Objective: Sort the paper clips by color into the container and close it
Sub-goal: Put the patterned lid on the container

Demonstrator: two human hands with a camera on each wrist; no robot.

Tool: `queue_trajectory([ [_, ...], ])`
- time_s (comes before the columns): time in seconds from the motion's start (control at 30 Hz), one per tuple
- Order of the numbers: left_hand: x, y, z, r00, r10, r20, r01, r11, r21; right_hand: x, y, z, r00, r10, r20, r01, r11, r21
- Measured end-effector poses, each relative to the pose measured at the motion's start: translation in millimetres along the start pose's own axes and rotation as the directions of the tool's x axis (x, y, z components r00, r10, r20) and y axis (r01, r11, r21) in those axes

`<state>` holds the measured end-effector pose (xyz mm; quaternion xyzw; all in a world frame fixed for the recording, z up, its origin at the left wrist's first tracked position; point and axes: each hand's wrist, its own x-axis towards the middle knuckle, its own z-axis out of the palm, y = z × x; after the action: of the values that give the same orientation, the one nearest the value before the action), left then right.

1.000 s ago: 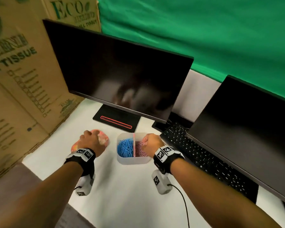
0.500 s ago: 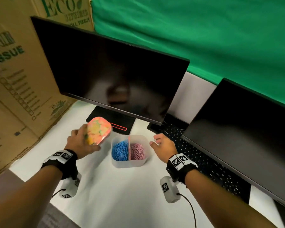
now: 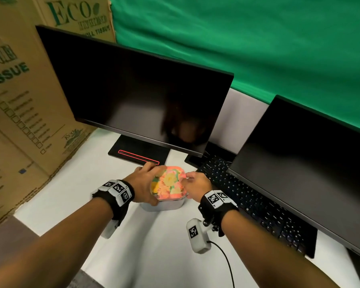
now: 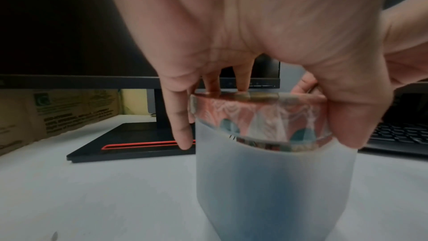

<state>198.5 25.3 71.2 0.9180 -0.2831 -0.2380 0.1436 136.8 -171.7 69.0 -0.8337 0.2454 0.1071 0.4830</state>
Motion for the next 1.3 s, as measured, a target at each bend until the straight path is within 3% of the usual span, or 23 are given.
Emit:
queue_trajectory([
  [0.47, 3.3, 0.7, 2.9, 1.0, 0.009, 0.024, -0.011, 0.998, 0.069, -4.4, 11.4, 1.9, 0.997, -0.021, -0.079, 0.016, 0.998, -0.055],
  [0.83, 0.2, -2.9, 18.8, 0.981, 0.145, -0.133, -0.119, 0.976, 0.181, 5.1, 24.3, 7.9, 0.991, 0.058, -0.119, -0.045, 0.993, 0.109],
  [1.3, -1.6, 1.1, 23.7, 0.97, 0.14, -0.2, -0.082, 0.958, 0.273, -2.0, 26.6, 11.8, 0.98, 0.029, -0.195, -0.011, 0.996, 0.092],
])
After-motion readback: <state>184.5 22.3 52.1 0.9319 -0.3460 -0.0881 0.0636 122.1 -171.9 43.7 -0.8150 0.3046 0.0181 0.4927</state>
